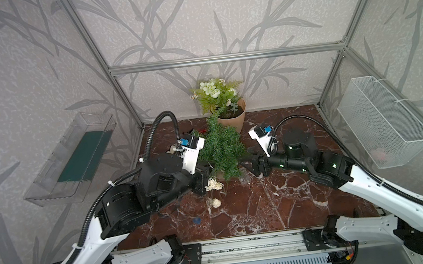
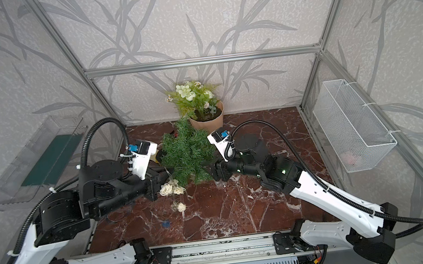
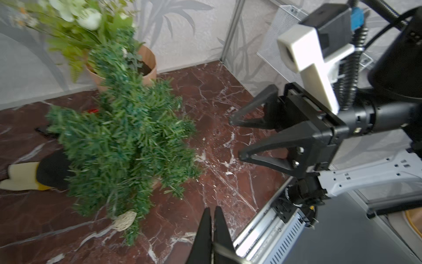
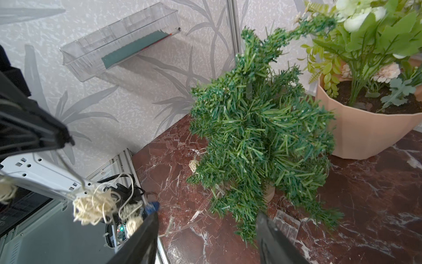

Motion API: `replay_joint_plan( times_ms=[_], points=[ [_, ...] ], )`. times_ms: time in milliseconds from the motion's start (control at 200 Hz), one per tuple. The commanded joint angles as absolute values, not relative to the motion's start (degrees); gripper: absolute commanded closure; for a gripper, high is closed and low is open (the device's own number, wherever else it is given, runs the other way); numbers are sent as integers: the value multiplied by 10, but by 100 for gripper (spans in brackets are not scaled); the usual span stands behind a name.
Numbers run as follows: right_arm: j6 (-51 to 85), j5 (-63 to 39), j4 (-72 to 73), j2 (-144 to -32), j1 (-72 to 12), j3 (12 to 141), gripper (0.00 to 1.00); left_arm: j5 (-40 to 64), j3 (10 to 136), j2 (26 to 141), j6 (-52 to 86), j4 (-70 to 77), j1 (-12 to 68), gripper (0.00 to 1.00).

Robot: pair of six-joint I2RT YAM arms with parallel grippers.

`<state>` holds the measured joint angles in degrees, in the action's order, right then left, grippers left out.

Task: Remove string lights from the small christmas tree
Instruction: Remove the light string from the Christmas tree.

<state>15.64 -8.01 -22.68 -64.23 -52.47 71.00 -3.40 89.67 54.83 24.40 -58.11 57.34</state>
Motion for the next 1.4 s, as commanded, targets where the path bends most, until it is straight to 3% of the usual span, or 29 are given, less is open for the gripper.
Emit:
replay_joint_plan(
  times_ms=[0, 95, 605, 910, 1125, 1395],
  points=[
    [163, -78, -206, -626, -528, 702, 34, 52, 905, 519, 265, -572, 575, 100],
    [166, -78, -206, -622, -528, 697, 34, 15, 913, 503, 268, -603, 575, 100],
    [167, -64, -203, -613, -528, 679, 34, -415, 1012, 386, 333, -795, 576, 100],
    [165, -62, -198, -618, -528, 670, 34, -555, 1039, 395, 362, -869, 619, 100],
    [164, -67, -196, -628, -528, 675, 34, -707, 1052, 406, 455, -960, 742, 100],
    [162, -69, -194, -641, -528, 684, 34, -817, 998, 331, 546, -987, 933, 100]
  ],
)
